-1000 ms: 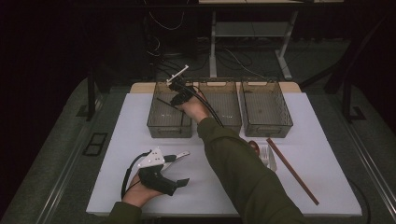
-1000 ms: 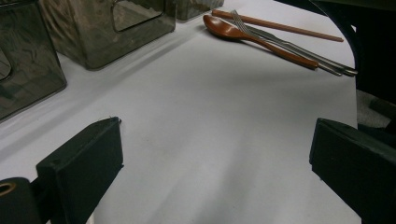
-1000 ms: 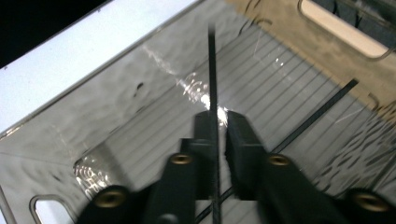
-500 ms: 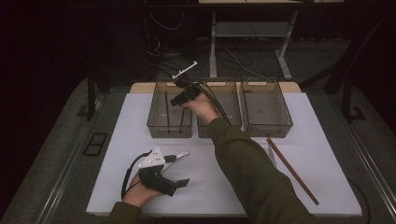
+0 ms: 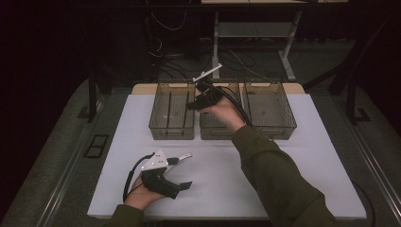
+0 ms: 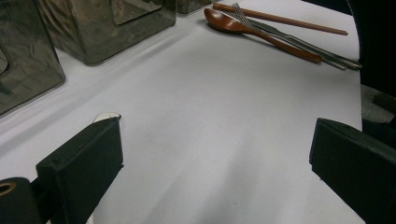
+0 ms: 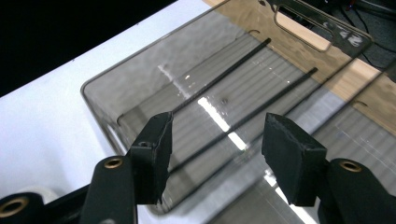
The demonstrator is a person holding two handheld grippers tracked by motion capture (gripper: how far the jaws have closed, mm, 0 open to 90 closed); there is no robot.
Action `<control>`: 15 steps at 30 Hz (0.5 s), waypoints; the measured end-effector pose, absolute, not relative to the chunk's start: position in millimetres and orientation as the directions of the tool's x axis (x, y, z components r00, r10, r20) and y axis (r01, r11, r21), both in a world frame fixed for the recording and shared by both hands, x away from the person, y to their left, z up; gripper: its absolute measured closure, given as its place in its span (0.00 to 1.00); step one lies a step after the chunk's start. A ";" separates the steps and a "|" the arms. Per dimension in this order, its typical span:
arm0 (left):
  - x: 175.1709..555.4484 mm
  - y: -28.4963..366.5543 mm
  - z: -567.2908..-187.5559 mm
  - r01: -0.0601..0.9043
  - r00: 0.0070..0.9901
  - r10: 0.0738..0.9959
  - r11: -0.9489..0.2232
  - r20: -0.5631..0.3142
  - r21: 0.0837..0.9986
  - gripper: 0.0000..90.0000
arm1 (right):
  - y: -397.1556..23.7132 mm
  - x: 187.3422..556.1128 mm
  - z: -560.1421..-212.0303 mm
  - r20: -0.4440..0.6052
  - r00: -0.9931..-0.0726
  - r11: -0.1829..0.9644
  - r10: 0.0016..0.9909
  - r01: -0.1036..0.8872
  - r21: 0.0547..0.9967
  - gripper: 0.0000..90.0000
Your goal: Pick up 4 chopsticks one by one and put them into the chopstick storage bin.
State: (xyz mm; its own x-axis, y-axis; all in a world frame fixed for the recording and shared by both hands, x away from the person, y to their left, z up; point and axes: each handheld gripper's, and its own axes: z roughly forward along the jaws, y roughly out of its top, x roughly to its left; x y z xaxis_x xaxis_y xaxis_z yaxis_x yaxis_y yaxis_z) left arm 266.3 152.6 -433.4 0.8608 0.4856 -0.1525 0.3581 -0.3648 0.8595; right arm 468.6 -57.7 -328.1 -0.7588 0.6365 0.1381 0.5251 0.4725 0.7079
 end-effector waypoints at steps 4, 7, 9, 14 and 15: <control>266.4 152.5 -433.7 0.361 0.859 0.488 -0.362 -0.155 0.860 0.02 | -73.9 459.0 -327.1 0.139 -0.764 0.470 0.630 0.517 0.715 0.47; 266.4 152.5 -433.8 0.361 0.859 0.489 -0.366 -0.153 0.858 0.02 | -84.6 452.1 -327.1 0.139 -0.765 0.467 0.628 0.514 0.720 0.47; 266.8 152.7 -433.9 0.359 0.859 0.488 -0.368 -0.151 0.858 0.02 | -92.9 446.3 -327.7 0.131 -0.769 0.470 0.626 0.506 0.724 0.47; 266.8 152.2 -434.4 0.366 0.856 0.492 -0.361 -0.159 0.857 0.02 | -110.8 434.9 -330.6 0.122 -0.774 0.476 0.621 0.496 0.726 0.46; 266.8 152.1 -434.5 0.368 0.855 0.493 -0.361 -0.160 0.857 0.02 | -115.8 432.4 -331.4 0.119 -0.774 0.478 0.622 0.495 0.726 0.46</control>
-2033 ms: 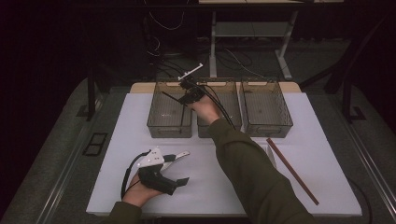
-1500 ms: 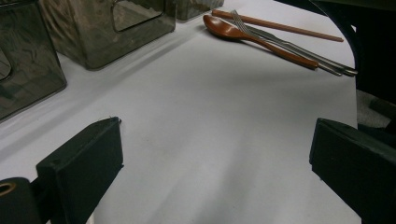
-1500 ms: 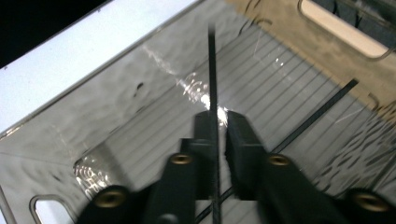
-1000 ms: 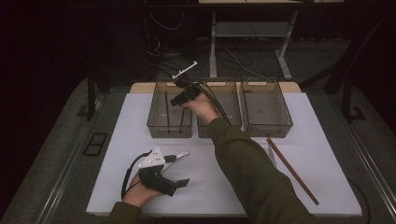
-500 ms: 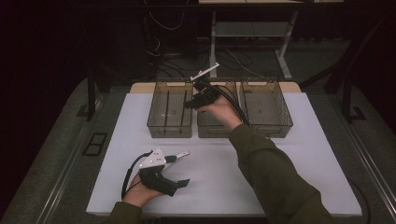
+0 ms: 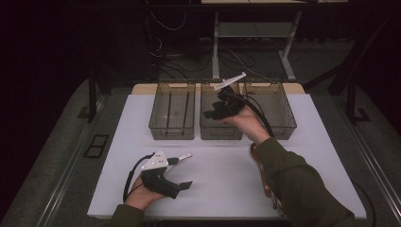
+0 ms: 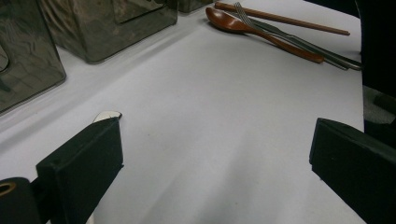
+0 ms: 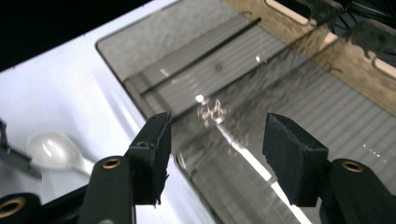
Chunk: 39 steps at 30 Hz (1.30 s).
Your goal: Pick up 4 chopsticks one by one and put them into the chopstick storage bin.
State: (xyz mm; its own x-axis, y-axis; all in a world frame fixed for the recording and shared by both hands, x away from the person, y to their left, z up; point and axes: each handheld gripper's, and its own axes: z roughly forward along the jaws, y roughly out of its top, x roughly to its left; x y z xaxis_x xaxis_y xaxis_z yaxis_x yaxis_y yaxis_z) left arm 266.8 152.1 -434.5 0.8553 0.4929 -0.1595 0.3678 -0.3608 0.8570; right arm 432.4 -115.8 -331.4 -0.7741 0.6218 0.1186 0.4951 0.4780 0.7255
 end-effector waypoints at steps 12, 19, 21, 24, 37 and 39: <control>267.8 150.6 -436.8 0.367 0.856 0.494 -0.380 -0.149 0.849 0.02 | -179.5 408.2 -335.1 0.122 -0.777 0.456 0.617 0.480 0.749 0.46; 267.6 154.8 -437.4 0.366 0.855 0.502 -0.398 -0.134 0.841 0.02 | -215.9 393.8 -341.7 0.141 -0.754 0.417 0.641 0.497 0.761 0.46; 268.0 156.6 -437.9 0.368 0.851 0.507 -0.394 -0.134 0.843 0.02 | -225.8 389.0 -345.7 0.136 -0.748 0.416 0.650 0.500 0.760 0.46; 268.0 157.7 -437.3 0.366 0.851 0.508 -0.392 -0.133 0.844 0.02 | -237.1 383.5 -351.1 0.139 -0.739 0.410 0.659 0.508 0.758 0.46; 267.8 158.2 -436.9 0.368 0.851 0.507 -0.387 -0.139 0.845 0.02 | -278.3 357.7 -371.6 0.160 -0.699 0.372 0.697 0.543 0.753 0.46; 267.6 158.1 -436.9 0.367 0.851 0.507 -0.386 -0.138 0.847 0.02 | -285.5 353.3 -373.5 0.161 -0.693 0.374 0.703 0.552 0.745 0.46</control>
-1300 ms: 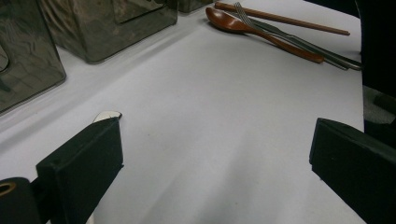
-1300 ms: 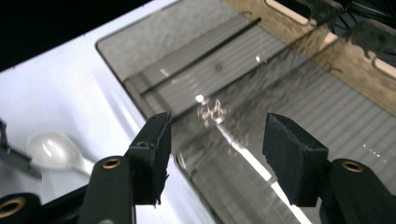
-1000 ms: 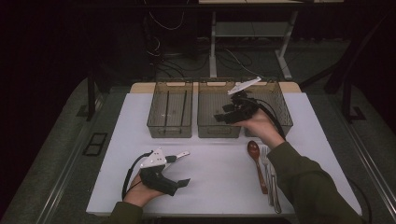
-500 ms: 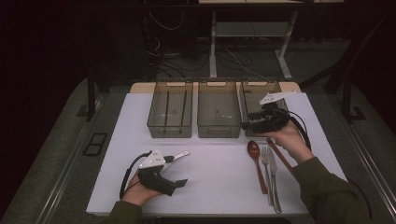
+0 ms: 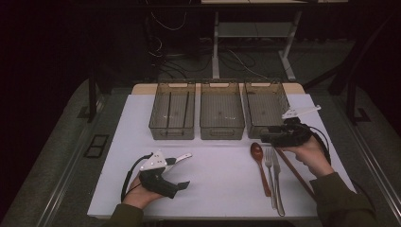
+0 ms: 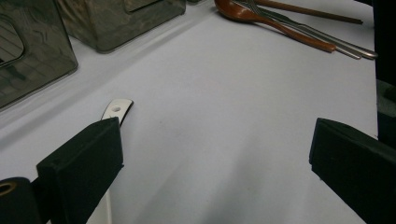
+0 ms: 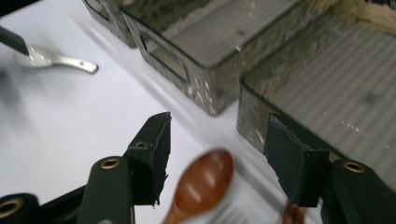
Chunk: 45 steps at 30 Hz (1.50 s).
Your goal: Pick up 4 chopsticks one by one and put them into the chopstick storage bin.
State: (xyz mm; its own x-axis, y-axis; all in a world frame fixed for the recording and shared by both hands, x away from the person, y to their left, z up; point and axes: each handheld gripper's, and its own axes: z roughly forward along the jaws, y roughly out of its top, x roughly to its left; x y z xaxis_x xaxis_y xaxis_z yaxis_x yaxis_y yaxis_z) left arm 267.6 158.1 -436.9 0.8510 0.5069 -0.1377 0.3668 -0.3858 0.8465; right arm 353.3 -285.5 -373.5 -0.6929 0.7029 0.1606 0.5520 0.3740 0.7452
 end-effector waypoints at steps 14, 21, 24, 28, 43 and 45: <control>267.0 157.2 -436.1 0.365 0.851 0.506 -0.386 -0.136 0.847 0.02 | -324.8 320.4 -390.9 0.160 -0.653 0.372 0.741 0.597 0.711 0.50; 267.1 156.5 -436.1 0.364 0.852 0.506 -0.388 -0.134 0.847 0.02 | -339.1 308.5 -397.4 0.157 -0.626 0.363 0.764 0.618 0.697 0.56; 267.1 156.4 -435.9 0.362 0.853 0.505 -0.389 -0.133 0.847 0.02 | -343.7 302.3 -400.4 0.149 -0.620 0.368 0.770 0.623 0.690 0.61; 266.9 156.4 -435.7 0.362 0.852 0.506 -0.389 -0.132 0.847 0.02 | -348.9 295.2 -404.1 0.138 -0.611 0.374 0.779 0.631 0.679 0.69; 267.0 155.8 -435.6 0.363 0.852 0.507 -0.395 -0.130 0.844 0.03 | -360.6 274.0 -425.1 0.148 -0.581 0.384 0.800 0.686 0.618 0.88; 267.1 155.8 -435.8 0.364 0.852 0.507 -0.394 -0.131 0.844 0.03 | -360.4 274.6 -427.2 0.149 -0.576 0.385 0.804 0.694 0.609 0.90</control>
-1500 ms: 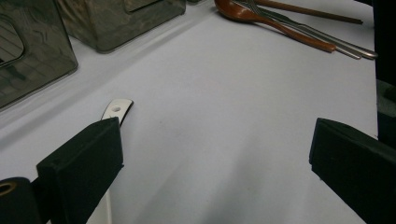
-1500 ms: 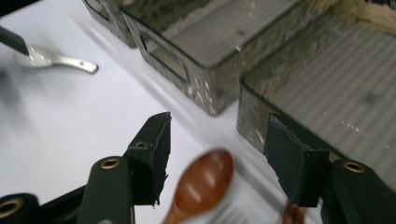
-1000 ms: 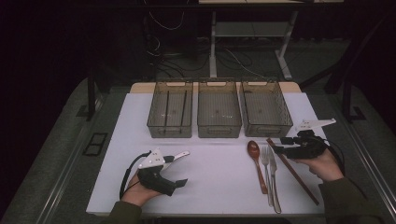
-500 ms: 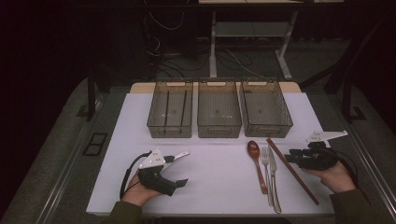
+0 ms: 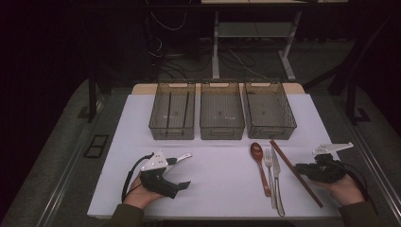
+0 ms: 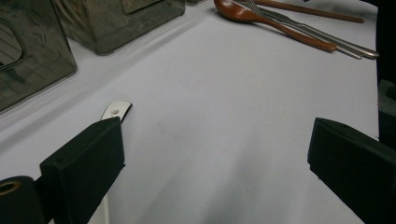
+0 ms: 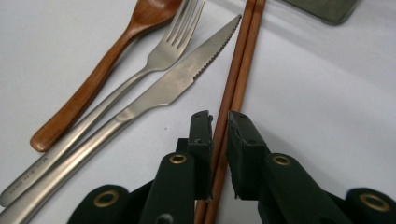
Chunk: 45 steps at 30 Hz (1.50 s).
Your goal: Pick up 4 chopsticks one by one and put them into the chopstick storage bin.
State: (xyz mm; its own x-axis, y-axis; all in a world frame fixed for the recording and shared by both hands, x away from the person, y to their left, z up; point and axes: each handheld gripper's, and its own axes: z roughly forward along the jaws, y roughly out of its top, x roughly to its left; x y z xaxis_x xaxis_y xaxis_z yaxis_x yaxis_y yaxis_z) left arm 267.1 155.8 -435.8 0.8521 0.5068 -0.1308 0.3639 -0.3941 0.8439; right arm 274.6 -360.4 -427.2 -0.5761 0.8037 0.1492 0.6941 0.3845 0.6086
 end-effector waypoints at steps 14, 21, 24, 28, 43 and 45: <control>267.3 155.6 -435.9 0.364 0.853 0.505 -0.395 -0.131 0.844 0.03 | -361.0 277.2 -433.6 0.148 -0.569 0.395 0.809 0.712 0.580 0.91; 267.3 155.5 -436.2 0.364 0.852 0.506 -0.393 -0.132 0.845 0.03 | -362.2 277.9 -435.2 0.143 -0.564 0.395 0.813 0.715 0.578 0.91; 267.3 155.6 -436.0 0.364 0.852 0.506 -0.393 -0.132 0.844 0.03 | -363.0 278.5 -436.3 0.139 -0.563 0.398 0.815 0.717 0.573 0.91; 267.4 155.3 -436.1 0.364 0.853 0.505 -0.393 -0.133 0.844 0.03 | -363.4 279.2 -436.4 0.134 -0.558 0.395 0.819 0.717 0.574 0.91; 267.4 154.7 -436.4 0.365 0.853 0.505 -0.397 -0.132 0.842 0.03 | -362.9 288.9 -441.6 0.083 -0.531 0.386 0.843 0.706 0.594 0.91; 267.2 154.2 -436.6 0.364 0.854 0.503 -0.395 -0.133 0.844 0.03 | -362.3 288.2 -441.8 0.080 -0.528 0.384 0.845 0.705 0.596 0.92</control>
State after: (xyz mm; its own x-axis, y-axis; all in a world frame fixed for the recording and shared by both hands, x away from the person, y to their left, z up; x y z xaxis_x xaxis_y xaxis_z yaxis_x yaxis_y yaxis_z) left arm 267.2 154.2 -436.6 0.8539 0.5031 -0.1331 0.3641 -0.3948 0.8435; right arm 288.2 -362.3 -441.8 -0.5283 0.8453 0.0800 0.7053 0.3845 0.5955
